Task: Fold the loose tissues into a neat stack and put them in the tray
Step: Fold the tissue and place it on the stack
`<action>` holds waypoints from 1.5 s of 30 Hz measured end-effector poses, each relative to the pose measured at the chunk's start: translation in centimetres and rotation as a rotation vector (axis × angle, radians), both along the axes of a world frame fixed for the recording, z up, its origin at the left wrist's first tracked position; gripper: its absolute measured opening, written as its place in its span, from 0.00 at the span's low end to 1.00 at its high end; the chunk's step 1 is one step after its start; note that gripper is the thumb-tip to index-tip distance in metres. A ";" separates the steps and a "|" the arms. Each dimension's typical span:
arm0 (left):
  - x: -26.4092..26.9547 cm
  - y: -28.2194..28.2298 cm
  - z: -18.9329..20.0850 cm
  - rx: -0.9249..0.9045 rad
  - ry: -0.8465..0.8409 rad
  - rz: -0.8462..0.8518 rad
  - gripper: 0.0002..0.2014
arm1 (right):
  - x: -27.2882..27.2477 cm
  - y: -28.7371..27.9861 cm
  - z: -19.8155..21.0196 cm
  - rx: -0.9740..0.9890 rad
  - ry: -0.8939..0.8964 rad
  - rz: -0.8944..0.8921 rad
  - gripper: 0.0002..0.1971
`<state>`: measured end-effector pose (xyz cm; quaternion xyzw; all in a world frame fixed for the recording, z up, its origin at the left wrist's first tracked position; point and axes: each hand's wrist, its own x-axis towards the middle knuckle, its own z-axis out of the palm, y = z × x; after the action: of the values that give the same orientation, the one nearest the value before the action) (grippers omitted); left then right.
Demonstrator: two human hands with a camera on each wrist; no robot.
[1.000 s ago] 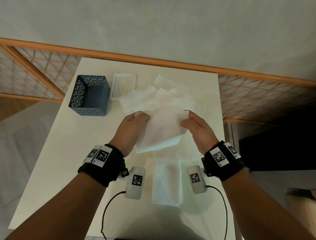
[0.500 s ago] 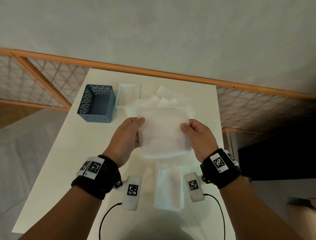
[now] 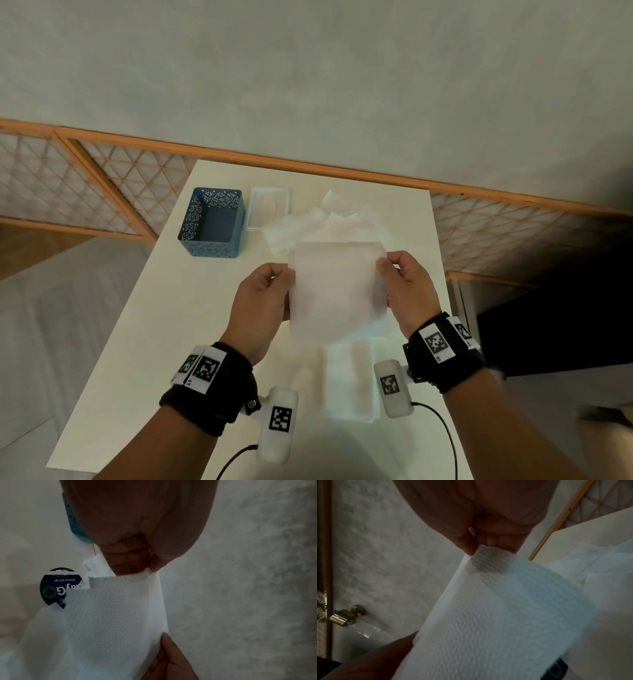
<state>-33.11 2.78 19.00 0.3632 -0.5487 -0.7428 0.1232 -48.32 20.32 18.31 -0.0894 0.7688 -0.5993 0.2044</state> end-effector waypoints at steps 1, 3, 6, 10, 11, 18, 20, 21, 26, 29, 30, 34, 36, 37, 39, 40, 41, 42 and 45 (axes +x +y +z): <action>0.2 -0.1 0.1 0.002 0.005 0.016 0.08 | 0.4 0.0 0.4 0.000 0.017 -0.002 0.08; 0.7 -0.4 0.2 0.020 0.011 0.047 0.06 | 1.1 0.1 0.8 0.015 0.051 -0.022 0.08; 1.4 -0.7 0.3 0.077 0.013 0.065 0.04 | 1.9 0.4 1.3 0.016 0.069 -0.057 0.08; 2.5 -1.6 -0.6 -0.050 -0.054 0.125 0.05 | 2.9 1.2 1.9 -0.036 0.033 -0.122 0.10; 2.7 -1.9 -0.8 -0.134 -0.090 0.133 0.04 | 3.0 1.3 2.0 -0.056 0.015 -0.128 0.10; 3.4 -1.0 -1.5 -0.387 -0.119 -0.097 0.15 | 4.1 1.4 3.5 -0.201 -0.158 -0.081 0.10; 3.1 -0.5 -1.7 -0.335 -0.128 -0.161 0.17 | 4.0 1.5 4.0 -0.235 -0.200 -0.058 0.12; 3.0 -0.1 -1.5 -0.285 -0.127 -0.190 0.17 | 3.9 1.6 4.2 -0.251 -0.217 -0.050 0.12; 2.3 1.5 0.5 0.149 -0.024 -0.178 0.17 | 2.9 2.0 4.8 -0.301 -0.246 -0.003 0.10; 2.1 1.9 2.0 0.290 0.109 -0.206 0.20 | 2.4 2.3 4.5 -0.262 -0.209 -0.011 0.07; 2.1 2.0 2.2 0.260 0.118 -0.213 0.21 | 2.3 2.4 4.3 -0.244 -0.197 -0.010 0.07; 1.9 2.8 2.7 -0.168 0.104 -0.240 0.07 | 2.3 3.1 4.1 -0.255 -0.284 0.037 0.05; 2.0 2.9 2.3 -0.232 0.093 -0.197 0.07 | 2.3 3.9 4.3 -0.299 -0.376 0.130 0.10; 2.0 2.8 2.1 -0.241 0.086 -0.171 0.06 | 2.3 4.3 4.4 -0.301 -0.404 0.191 0.14; 2.0 2.6 1.8 -0.254 0.078 -0.150 0.06 | 2.5 4.8 4.4 -0.280 -0.421 0.283 0.17; 2.0 2.5 1.7 -0.258 0.077 -0.155 0.07 | 2.5 5.0 4.2 -0.260 -0.408 0.304 0.16; 2.1 2.5 1.6 -0.262 0.080 -0.164 0.07 | 2.5 5.1 3.9 -0.241 -0.390 0.306 0.14; 2.1 2.5 1.5 -0.263 0.087 -0.180 0.08 | 2.4 5.2 3.7 -0.232 -0.375 0.296 0.14; 2.4 2.3 1.4 -0.245 0.134 -0.248 0.11 | 2.3 5.5 3.2 -0.246 -0.377 0.248 0.16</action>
<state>-30.75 5.12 20.37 0.2249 -0.6664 -0.7023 0.1101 -45.99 25.80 21.51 -0.0938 0.6216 -0.6646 0.4039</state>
